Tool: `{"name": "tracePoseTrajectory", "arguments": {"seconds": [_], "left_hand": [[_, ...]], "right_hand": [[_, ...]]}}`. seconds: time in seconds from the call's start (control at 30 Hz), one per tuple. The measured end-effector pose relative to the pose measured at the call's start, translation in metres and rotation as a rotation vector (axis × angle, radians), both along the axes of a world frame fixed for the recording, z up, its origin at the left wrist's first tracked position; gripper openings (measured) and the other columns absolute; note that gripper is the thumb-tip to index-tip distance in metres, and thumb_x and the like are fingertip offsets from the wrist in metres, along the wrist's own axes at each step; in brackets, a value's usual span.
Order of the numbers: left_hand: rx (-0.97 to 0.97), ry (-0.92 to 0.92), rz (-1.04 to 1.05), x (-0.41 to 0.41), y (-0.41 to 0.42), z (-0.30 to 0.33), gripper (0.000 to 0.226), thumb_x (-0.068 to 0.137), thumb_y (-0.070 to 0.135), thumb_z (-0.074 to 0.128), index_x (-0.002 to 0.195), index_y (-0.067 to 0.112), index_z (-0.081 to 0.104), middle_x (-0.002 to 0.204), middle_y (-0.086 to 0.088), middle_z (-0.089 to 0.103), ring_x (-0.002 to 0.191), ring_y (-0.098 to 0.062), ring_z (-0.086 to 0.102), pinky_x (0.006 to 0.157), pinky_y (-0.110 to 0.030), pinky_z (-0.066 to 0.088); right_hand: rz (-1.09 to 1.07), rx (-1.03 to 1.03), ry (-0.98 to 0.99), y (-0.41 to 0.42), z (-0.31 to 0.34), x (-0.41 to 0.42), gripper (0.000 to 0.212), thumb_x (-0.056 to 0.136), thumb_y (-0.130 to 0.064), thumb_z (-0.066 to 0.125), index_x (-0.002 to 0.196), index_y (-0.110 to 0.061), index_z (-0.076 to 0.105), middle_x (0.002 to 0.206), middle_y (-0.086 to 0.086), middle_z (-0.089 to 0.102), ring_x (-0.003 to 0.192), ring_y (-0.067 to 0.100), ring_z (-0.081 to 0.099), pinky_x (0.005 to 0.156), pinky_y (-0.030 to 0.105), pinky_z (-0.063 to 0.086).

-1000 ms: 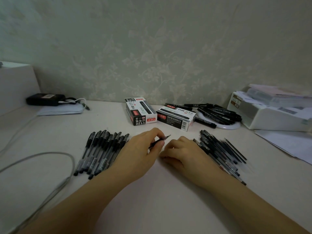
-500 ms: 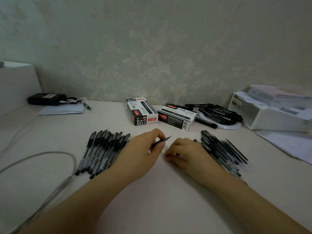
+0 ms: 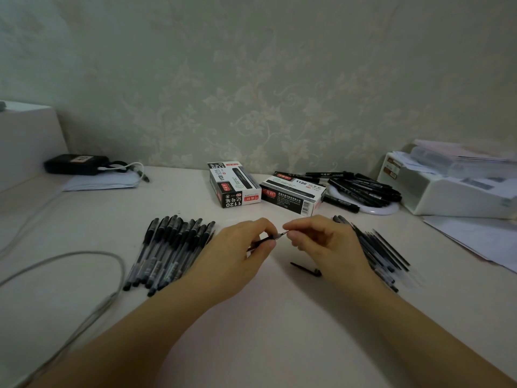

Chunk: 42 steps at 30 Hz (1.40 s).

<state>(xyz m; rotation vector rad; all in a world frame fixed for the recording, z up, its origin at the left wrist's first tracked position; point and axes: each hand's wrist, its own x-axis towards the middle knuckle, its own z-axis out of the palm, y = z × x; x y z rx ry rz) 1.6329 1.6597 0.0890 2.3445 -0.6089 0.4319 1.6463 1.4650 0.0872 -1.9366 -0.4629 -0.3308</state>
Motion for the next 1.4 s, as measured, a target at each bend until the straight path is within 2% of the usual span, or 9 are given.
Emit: {"name": "tracePoseTrajectory", "arguments": {"seconds": [0.13, 0.3, 0.67, 0.87, 0.93, 1.03, 1.1, 1.27, 1.4], "left_hand": [[0.037, 0.012, -0.019, -0.0008, 0.0014, 0.0017, 0.012, 0.096, 0.038, 0.052, 0.105, 0.038, 0.059, 0.083, 0.02, 0.054, 0.079, 0.01, 0.051, 0.063, -0.008, 0.037], [0.061, -0.007, -0.008, -0.0004, 0.0027, 0.0027, 0.012, 0.094, 0.039, 0.054, 0.104, 0.036, 0.061, 0.09, 0.013, 0.057, 0.084, 0.001, 0.053, 0.073, -0.022, 0.047], [0.098, -0.032, -0.033, 0.002, 0.0006, 0.0, 0.015, 0.096, 0.035, 0.052, 0.105, 0.033, 0.064, 0.085, 0.014, 0.053, 0.074, 0.002, 0.049, 0.066, -0.016, 0.036], [0.091, -0.049, -0.028, 0.0, -0.0028, -0.002, 0.015, 0.095, 0.036, 0.053, 0.105, 0.032, 0.064, 0.085, 0.013, 0.053, 0.075, 0.002, 0.048, 0.066, -0.018, 0.038], [0.09, -0.05, -0.024, 0.0006, -0.0023, -0.0017, 0.015, 0.095, 0.036, 0.053, 0.104, 0.031, 0.064, 0.085, 0.012, 0.054, 0.077, -0.002, 0.049, 0.067, -0.021, 0.041], [0.081, -0.059, -0.006, 0.0013, -0.0005, -0.0008, 0.016, 0.095, 0.035, 0.053, 0.105, 0.031, 0.065, 0.086, 0.013, 0.056, 0.079, -0.003, 0.051, 0.069, -0.021, 0.043], [0.069, -0.066, -0.003, 0.0012, 0.0, -0.0002, 0.016, 0.095, 0.035, 0.054, 0.105, 0.03, 0.065, 0.087, 0.013, 0.056, 0.08, -0.003, 0.052, 0.07, -0.02, 0.044], [0.073, -0.074, -0.027, 0.0002, -0.0031, 0.0007, 0.016, 0.095, 0.036, 0.054, 0.106, 0.031, 0.064, 0.087, 0.013, 0.054, 0.077, 0.001, 0.049, 0.068, -0.017, 0.04], [0.054, -0.068, -0.015, 0.0, -0.0018, 0.001, 0.015, 0.094, 0.034, 0.055, 0.105, 0.03, 0.065, 0.087, 0.013, 0.056, 0.079, -0.002, 0.052, 0.07, -0.02, 0.044]], "right_hand": [[0.055, -0.003, 0.026, 0.0023, -0.0015, 0.0007, 0.018, 0.088, -0.014, 0.072, 0.099, -0.026, 0.077, 0.094, -0.013, 0.074, 0.092, 0.007, 0.07, 0.085, 0.021, 0.055], [0.102, 0.02, 0.059, 0.0004, -0.0001, 0.0, 0.018, 0.086, -0.015, 0.075, 0.092, -0.032, 0.075, 0.09, -0.009, 0.075, 0.087, 0.008, 0.071, 0.079, 0.016, 0.054], [0.131, 0.056, 0.172, 0.0004, -0.0035, 0.0017, 0.004, 0.088, -0.026, 0.071, 0.086, -0.025, 0.074, 0.078, -0.001, 0.075, 0.073, 0.008, 0.07, 0.068, 0.016, 0.053], [0.046, -0.142, 0.047, 0.0034, -0.003, -0.0021, 0.037, 0.091, -0.048, 0.053, 0.073, -0.018, 0.066, 0.059, -0.01, 0.062, 0.054, 0.001, 0.054, 0.055, 0.014, 0.044], [0.042, -0.165, 0.027, 0.0029, -0.0008, -0.0028, 0.039, 0.091, -0.052, 0.049, 0.078, -0.02, 0.068, 0.067, -0.013, 0.066, 0.062, 0.002, 0.06, 0.061, 0.016, 0.047], [0.041, -0.21, -0.001, 0.0009, 0.0001, -0.0018, 0.015, 0.092, -0.045, 0.059, 0.092, -0.033, 0.068, 0.087, -0.019, 0.068, 0.077, 0.002, 0.061, 0.065, 0.014, 0.047], [0.042, -0.232, -0.013, 0.0001, -0.0001, -0.0011, 0.004, 0.092, -0.039, 0.064, 0.091, -0.035, 0.067, 0.087, -0.019, 0.067, 0.075, 0.0, 0.059, 0.063, 0.012, 0.045], [0.055, -0.188, -0.012, 0.0008, -0.0022, -0.0011, 0.037, 0.093, -0.056, 0.047, 0.074, -0.028, 0.063, 0.069, 0.0, 0.064, 0.061, 0.011, 0.058, 0.058, 0.027, 0.048], [0.041, -0.188, -0.039, 0.0008, -0.0012, -0.0007, 0.025, 0.091, -0.056, 0.053, 0.084, -0.035, 0.065, 0.08, -0.015, 0.067, 0.067, 0.001, 0.057, 0.059, 0.012, 0.043]]}}
